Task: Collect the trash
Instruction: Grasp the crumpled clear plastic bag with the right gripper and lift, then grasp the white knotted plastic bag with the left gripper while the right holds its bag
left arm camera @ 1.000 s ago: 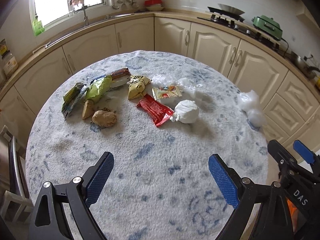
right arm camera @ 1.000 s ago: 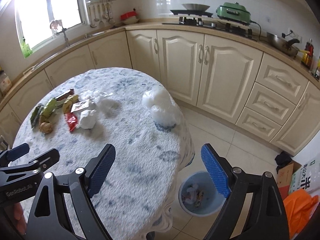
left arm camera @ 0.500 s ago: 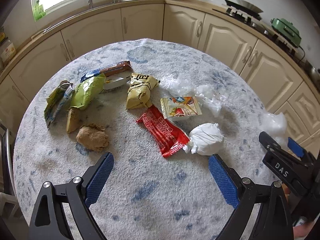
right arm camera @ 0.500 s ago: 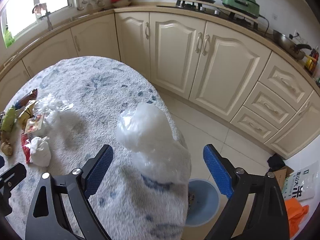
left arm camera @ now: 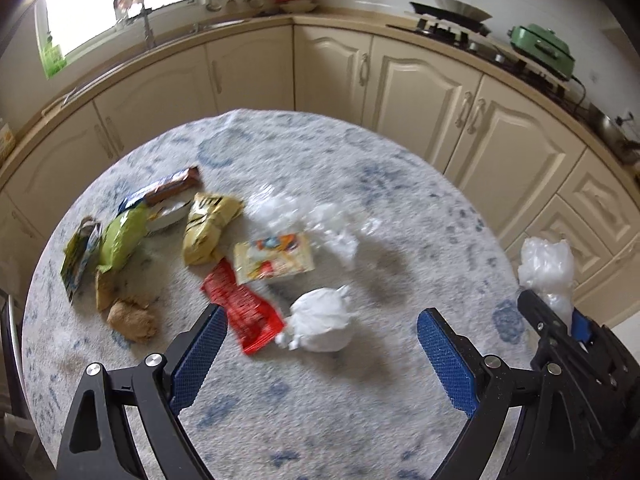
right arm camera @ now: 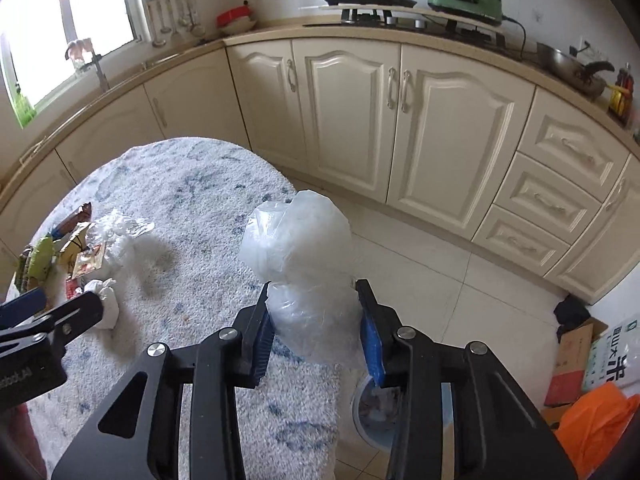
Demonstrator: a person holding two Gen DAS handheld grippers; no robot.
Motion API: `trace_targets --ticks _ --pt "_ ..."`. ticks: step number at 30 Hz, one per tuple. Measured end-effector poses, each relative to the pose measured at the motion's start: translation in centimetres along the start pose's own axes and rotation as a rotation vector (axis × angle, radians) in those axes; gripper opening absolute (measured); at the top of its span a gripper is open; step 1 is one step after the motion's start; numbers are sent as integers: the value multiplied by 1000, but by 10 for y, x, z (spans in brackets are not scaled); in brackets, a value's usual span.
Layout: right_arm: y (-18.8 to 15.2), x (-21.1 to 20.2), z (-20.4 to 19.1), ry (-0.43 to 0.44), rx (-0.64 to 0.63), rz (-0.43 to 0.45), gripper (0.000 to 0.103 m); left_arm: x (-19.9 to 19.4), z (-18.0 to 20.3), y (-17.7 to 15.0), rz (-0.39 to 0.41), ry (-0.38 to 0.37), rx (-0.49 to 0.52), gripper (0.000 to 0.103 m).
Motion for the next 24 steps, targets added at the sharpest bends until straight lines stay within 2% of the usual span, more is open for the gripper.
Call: trace_targets --ticks 3,4,6,8,10,12,13,15,24 --pt "1 -3 2 -9 10 12 38 13 8 -2 -14 25 33 90" --pt "2 -3 2 -7 10 13 38 19 8 -3 -31 34 37 87" --pt "2 -3 0 -2 9 11 38 34 5 -6 -78 38 30 76" --pt "1 -2 -2 1 0 11 38 48 -4 -8 -130 27 -6 74" --pt "1 0 -5 3 -8 8 38 46 -10 -5 -105 15 -25 64" --pt "-1 1 -9 9 -18 1 38 46 -15 -3 -91 34 -27 47" --pt "-1 2 -10 13 -22 -2 38 46 -16 -2 -85 37 -28 43" --pt "-3 3 -14 20 -29 -7 38 45 -16 -1 -69 35 -17 28" --pt "-9 -3 -16 21 -53 -3 38 28 -9 -9 -38 36 17 26"
Point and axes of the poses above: each gripper's, at about its wrist camera, not at the fingertips, and x roughly the way its jaws point, z to its right, y to its top, the point moved 1 cm from there along x, roughly the way its jaws point, and after that the axes turned 15 degrees about -y, right-handed, at the moved point
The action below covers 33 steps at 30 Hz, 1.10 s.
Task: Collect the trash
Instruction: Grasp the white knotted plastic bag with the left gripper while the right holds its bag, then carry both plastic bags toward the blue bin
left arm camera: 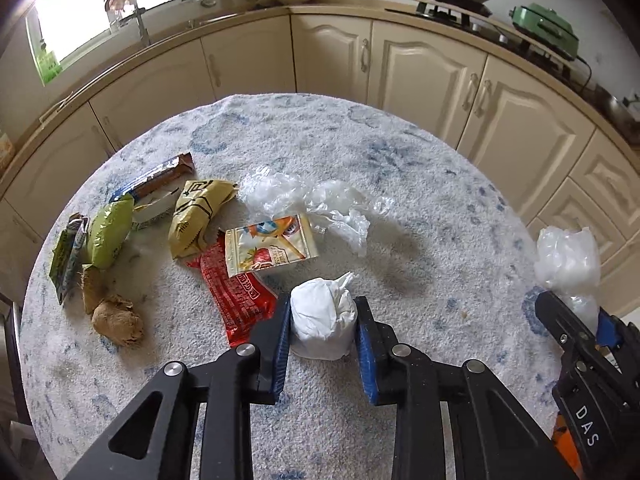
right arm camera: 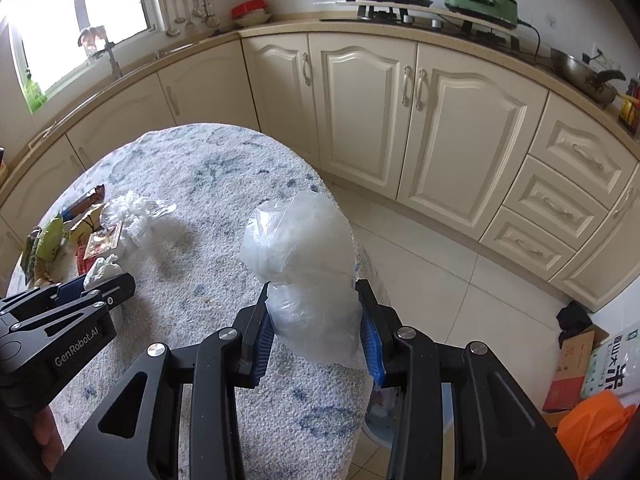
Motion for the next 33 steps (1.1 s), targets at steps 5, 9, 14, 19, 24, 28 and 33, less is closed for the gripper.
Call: trace_targets --ticks 5,9,14,19,24,28,33 --pt "-3 -13 7 -2 5 17 38 -17 6 -5 22 4 14 26" --pt "-9 -29 12 2 4 38 38 -34 12 -13 42 8 18 26" --pt "-18 -51 17 9 8 67 38 -60 20 -25 71 4 29 26" --pt "-31 -72 24 10 24 89 38 -86 32 -42 96 -7 52 26" --pt "-46 -88 41 -1 58 97 39 -107 49 -58 114 -25 86 26" --pt "-57 -94 60 -23 95 95 39 -120 70 -71 120 -44 126 26" --pt "-73 -98 93 -72 150 84 39 -119 105 -82 103 -85 188 26"
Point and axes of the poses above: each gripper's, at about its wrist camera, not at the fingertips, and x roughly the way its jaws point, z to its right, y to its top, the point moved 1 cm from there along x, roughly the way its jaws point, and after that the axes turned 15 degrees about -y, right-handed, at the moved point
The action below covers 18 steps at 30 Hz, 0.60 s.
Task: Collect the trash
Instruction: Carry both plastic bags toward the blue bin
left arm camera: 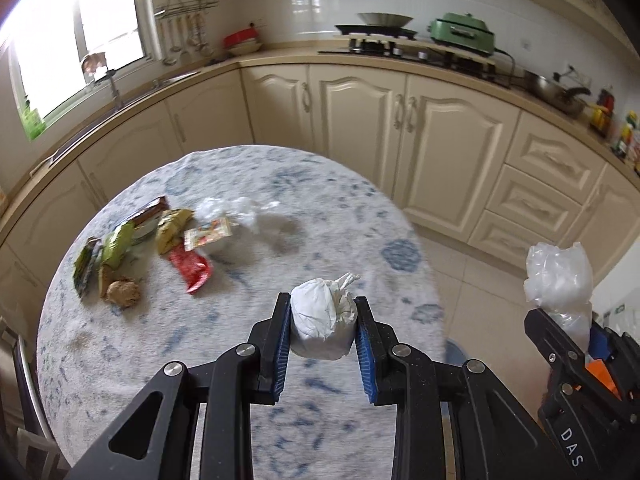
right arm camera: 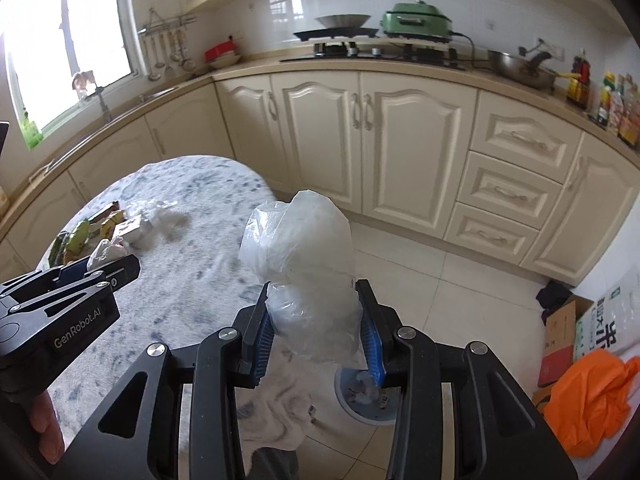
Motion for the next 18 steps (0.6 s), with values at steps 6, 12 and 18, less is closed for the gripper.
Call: trace_targets --ticks 6,12,18 --pt "-13 3 52 -103 70 -33 39 23 53 1 -35 -98 84 26" --pt "-27 14 101 -204 145 -93 39 58 105 -4 -107 -183 178 26" --pt "-42 26 137 -273 204 -161 39 101 140 -4 -183 -231 249 28"
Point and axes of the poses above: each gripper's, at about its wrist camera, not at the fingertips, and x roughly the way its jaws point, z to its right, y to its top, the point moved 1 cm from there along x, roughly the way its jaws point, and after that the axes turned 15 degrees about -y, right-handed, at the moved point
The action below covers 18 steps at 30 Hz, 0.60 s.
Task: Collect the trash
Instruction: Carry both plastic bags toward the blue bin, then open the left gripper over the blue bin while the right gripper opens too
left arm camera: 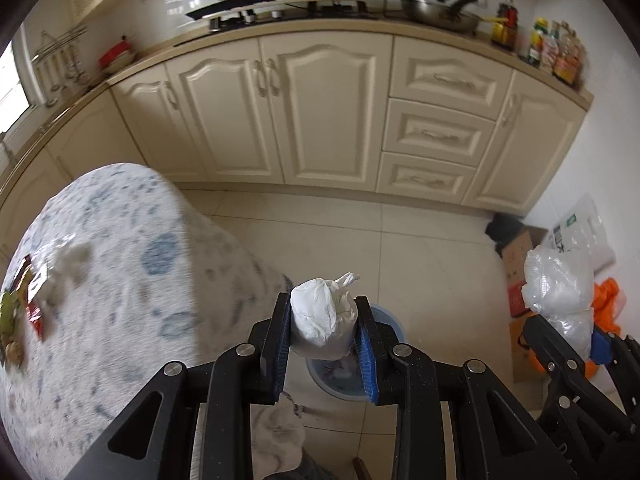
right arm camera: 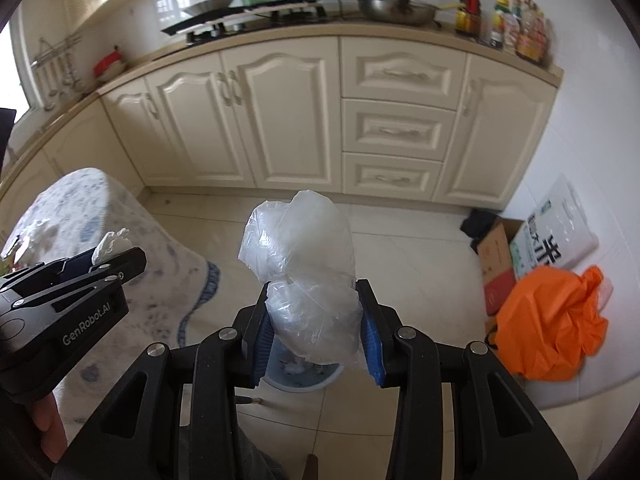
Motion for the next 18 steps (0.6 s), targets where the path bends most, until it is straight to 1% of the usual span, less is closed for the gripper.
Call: trace_targets --ticks 4,5,6,7,8,10,14,18 --pt "-2 10 11 -28 17 -31 39 28 4 10 -34 -9 27 31" --pt "-2 13 13 -34 18 -39 39 37 4 14 -40 -5 36 37" --pt "-2 16 15 -40 20 -47 39 44 5 17 -50 10 48 59" --pt "-2 18 16 -45 22 -55 39 52 5 21 -63 25 53 75" --pt "-2 21 17 -48 23 -60 39 57 5 24 -66 31 55 96" --pt "-2 25 16 -51 22 -69 40 61 3 28 -43 31 62 96" --pt "-3 37 9 -50 8 -95 40 68 -3 23 -63 54 49 96" --pt "-4 46 -7 -23 -19 -114 40 67 -13 19 -71 79 16 96"
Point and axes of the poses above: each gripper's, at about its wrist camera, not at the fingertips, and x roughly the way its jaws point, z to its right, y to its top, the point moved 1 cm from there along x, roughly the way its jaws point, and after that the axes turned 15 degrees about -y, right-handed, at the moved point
